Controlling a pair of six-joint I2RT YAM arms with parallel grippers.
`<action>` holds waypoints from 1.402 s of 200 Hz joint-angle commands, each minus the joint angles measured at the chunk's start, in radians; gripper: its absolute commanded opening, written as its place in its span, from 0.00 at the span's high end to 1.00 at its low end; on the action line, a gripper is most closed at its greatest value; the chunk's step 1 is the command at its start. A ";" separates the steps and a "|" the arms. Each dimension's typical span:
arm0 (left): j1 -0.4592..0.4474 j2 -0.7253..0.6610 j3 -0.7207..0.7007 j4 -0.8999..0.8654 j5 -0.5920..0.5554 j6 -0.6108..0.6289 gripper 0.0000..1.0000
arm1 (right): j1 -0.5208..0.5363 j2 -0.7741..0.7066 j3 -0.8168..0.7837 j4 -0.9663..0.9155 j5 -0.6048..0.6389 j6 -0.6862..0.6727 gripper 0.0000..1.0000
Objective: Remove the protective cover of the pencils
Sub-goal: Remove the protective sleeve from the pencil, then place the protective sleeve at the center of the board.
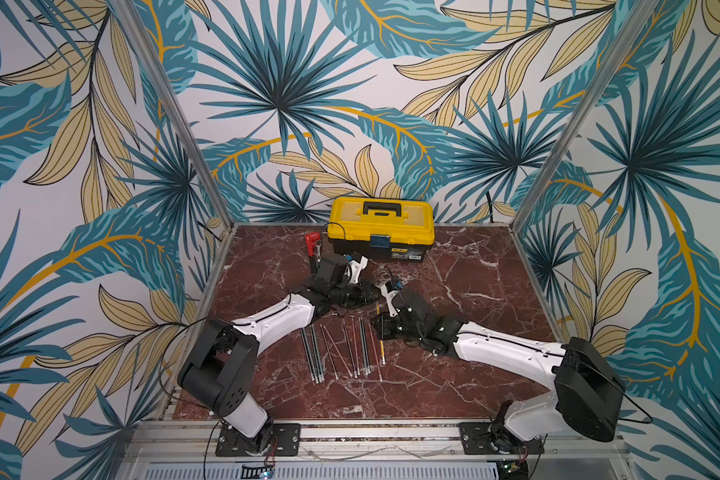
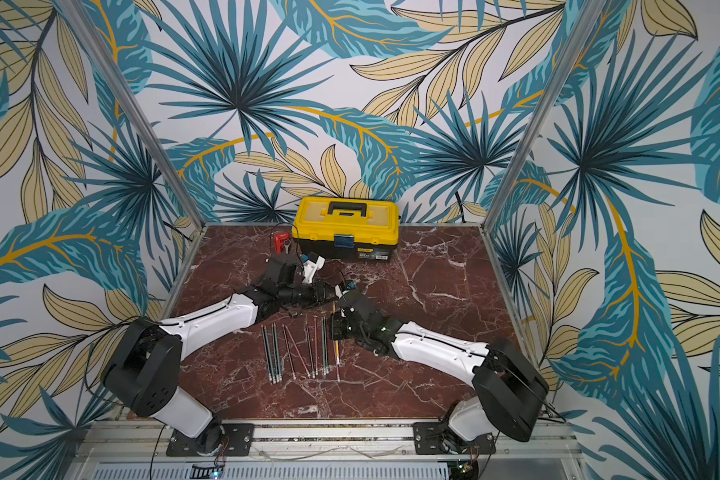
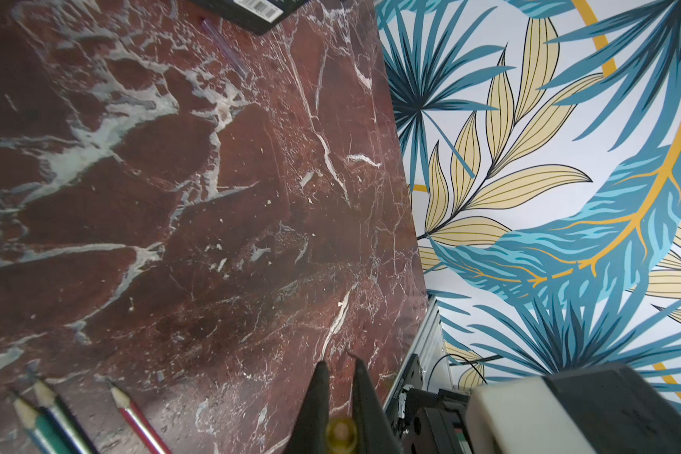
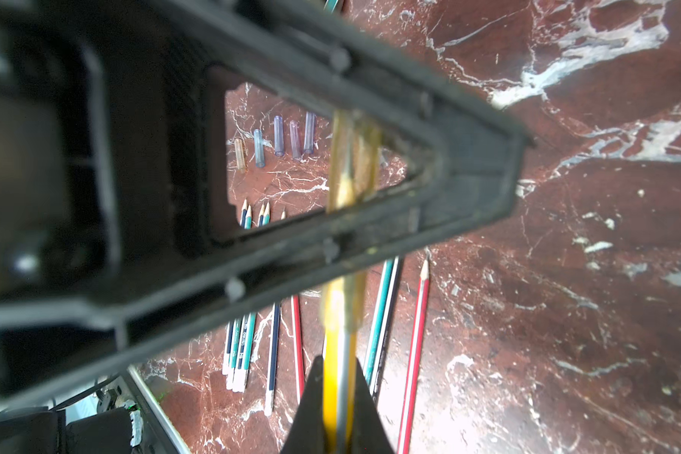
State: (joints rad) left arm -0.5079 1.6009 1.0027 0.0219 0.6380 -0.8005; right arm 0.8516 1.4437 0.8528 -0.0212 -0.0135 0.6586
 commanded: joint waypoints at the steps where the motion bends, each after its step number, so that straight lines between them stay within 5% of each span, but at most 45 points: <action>1: 0.084 -0.009 -0.008 0.084 -0.161 -0.002 0.96 | 0.067 -0.045 -0.068 -0.035 -0.084 -0.019 1.00; 73: 0.111 -0.002 0.020 0.081 -0.168 -0.021 0.97 | 0.123 0.005 -0.062 0.008 -0.111 0.008 1.00; 118: 0.111 0.044 0.129 0.013 -0.276 -0.002 0.97 | 0.154 -0.057 -0.094 0.016 -0.095 0.026 1.00; 162: 0.089 0.100 0.189 -0.005 -0.308 -0.037 0.98 | 0.153 -0.132 -0.123 -0.132 0.123 0.043 1.00; 201: 0.034 0.169 0.244 -0.064 -0.378 -0.029 0.96 | 0.139 -0.059 -0.080 -0.286 0.290 0.058 1.00; 280: 0.019 0.409 0.381 -0.160 -0.366 -0.097 0.96 | 0.087 0.147 0.010 -0.310 0.225 0.067 1.00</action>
State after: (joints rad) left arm -0.4904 1.9659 1.3041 -0.0750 0.2802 -0.8810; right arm 0.9573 1.5620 0.8417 -0.3054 0.2260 0.7113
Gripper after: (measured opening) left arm 0.113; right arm 0.091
